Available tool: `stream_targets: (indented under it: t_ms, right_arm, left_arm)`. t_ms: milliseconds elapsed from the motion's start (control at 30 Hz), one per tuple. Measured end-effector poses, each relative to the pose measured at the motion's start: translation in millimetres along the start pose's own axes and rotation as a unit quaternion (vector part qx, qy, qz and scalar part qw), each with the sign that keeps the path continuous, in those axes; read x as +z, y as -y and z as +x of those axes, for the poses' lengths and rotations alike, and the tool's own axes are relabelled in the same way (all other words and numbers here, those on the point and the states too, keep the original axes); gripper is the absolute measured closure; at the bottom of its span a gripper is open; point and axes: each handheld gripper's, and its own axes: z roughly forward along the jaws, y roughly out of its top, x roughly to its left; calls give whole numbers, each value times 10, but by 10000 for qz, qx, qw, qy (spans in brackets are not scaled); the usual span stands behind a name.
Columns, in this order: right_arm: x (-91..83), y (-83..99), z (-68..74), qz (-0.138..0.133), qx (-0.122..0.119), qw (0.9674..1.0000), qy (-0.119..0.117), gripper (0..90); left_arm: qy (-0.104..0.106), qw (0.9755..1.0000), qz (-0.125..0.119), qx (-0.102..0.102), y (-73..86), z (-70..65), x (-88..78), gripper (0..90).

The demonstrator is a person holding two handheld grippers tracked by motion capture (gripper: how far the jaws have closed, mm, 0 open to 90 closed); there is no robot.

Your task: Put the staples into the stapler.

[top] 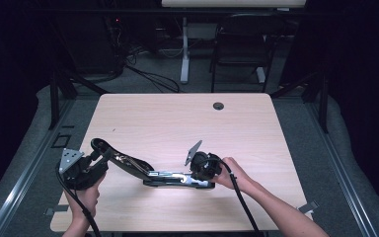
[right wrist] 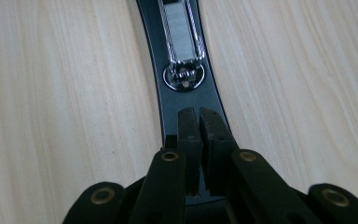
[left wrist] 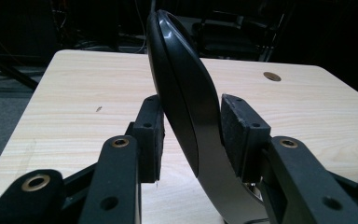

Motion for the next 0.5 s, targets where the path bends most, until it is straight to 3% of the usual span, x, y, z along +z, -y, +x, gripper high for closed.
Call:
stream_targets:
  t_ms: [300, 467, 500]
  right_arm:
    - [157, 40, -27, 317, 105, 9994, 31, 900]
    - [161, 51, -40, 243, 139, 9996, 1, 900]
    - [159, 51, -29, 244, 156, 9995, 150, 900]
  left_arm:
    - [108, 9999, 35, -53, -7, 16, -4, 614]
    - [112, 9999, 38, -49, -8, 12, -6, 615]
    - [106, 9999, 28, -45, -8, 8, -5, 616]
